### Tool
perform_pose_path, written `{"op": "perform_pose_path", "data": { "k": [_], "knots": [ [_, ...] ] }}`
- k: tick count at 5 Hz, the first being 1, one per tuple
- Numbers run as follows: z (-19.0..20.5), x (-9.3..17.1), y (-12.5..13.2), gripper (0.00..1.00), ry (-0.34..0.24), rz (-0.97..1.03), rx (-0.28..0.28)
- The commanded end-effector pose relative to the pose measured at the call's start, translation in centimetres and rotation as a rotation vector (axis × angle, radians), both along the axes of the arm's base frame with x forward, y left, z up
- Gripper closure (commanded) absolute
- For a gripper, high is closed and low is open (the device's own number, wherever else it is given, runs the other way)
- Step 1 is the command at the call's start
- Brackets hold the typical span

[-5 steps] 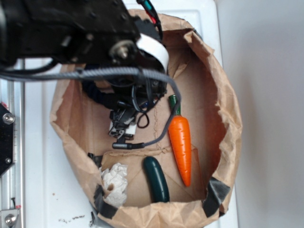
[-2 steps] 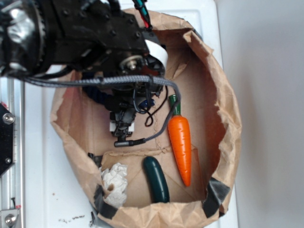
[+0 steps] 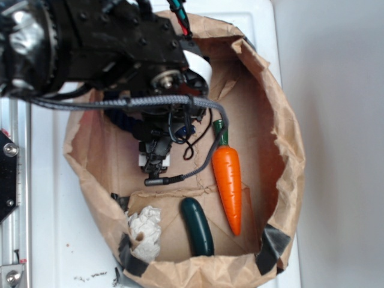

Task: Grab the blue rope.

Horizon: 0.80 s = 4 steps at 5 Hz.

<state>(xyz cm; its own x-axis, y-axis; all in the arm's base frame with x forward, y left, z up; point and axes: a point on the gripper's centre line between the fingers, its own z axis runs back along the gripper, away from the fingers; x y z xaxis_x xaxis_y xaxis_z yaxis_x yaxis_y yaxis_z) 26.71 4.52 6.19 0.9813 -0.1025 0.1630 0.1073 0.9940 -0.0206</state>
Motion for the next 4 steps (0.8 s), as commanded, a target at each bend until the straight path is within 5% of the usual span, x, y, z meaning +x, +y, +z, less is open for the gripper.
{"op": "perform_pose_path", "data": {
  "k": [1, 4],
  "knots": [
    [0.1, 0.7, -0.9, 0.0, -0.082, -0.022, 0.051],
    [-2.3, 0.8, -1.0, 0.0, -0.076, -0.11, 0.01]
  ]
}}
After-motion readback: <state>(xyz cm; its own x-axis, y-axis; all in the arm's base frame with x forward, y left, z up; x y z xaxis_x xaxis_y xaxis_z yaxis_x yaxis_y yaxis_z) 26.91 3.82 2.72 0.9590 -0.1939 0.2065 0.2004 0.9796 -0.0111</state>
